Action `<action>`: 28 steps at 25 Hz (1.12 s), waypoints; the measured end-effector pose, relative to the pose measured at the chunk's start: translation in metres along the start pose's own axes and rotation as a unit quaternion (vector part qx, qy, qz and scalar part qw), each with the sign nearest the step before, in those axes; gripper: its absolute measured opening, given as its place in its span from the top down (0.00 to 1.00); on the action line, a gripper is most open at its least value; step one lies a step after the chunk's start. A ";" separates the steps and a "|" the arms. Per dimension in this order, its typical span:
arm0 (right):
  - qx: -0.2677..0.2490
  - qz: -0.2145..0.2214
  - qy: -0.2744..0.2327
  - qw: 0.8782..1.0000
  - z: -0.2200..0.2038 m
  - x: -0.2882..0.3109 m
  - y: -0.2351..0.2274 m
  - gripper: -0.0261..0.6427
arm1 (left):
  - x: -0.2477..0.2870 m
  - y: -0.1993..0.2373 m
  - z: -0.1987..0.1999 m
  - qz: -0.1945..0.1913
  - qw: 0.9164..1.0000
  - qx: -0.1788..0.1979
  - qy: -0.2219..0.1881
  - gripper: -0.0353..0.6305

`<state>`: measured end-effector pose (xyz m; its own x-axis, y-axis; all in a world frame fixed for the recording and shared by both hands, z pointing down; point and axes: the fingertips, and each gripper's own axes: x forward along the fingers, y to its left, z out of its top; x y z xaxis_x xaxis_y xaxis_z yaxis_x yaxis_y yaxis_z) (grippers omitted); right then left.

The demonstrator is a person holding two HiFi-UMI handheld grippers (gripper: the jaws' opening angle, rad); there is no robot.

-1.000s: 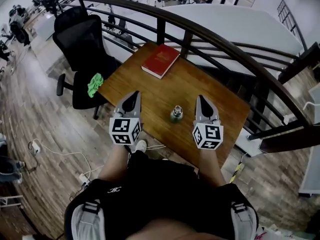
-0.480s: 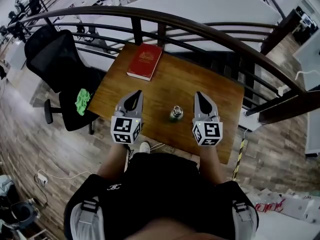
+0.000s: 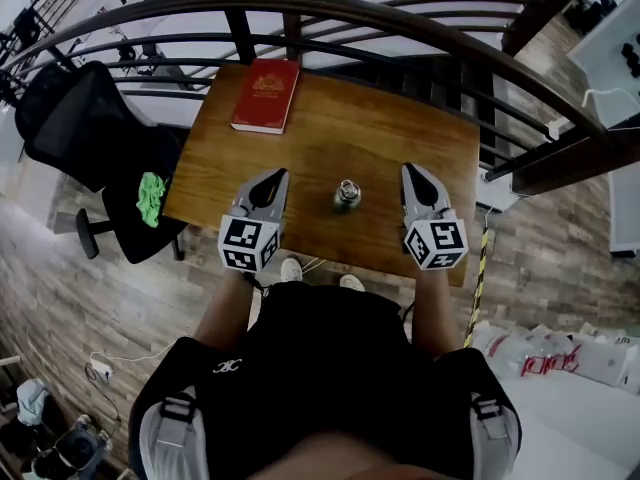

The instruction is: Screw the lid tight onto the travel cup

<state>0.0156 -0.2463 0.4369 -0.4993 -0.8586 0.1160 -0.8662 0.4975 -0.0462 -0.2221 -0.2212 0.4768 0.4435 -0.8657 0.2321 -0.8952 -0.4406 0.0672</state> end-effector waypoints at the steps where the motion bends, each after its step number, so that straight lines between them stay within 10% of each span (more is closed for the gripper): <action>1: -0.001 0.013 0.004 1.000 -0.002 -0.001 0.001 0.92 | 0.002 -0.001 -0.002 -0.009 1.000 -0.006 -0.001 0.87; 6: 0.003 0.074 0.032 0.997 -0.014 -0.006 0.004 0.71 | 0.016 -0.027 -0.014 -0.097 0.995 0.010 0.013 0.65; 28: -0.096 0.244 0.172 0.950 -0.084 0.005 0.052 0.71 | 0.049 -0.087 -0.134 -0.249 0.955 0.082 0.138 0.47</action>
<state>-0.0306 -0.2138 0.5186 -0.7759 -0.4459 0.4462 -0.4984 0.8669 -0.0002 -0.1284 -0.1931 0.6122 0.7640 -0.4540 0.4585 -0.5476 -0.8320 0.0885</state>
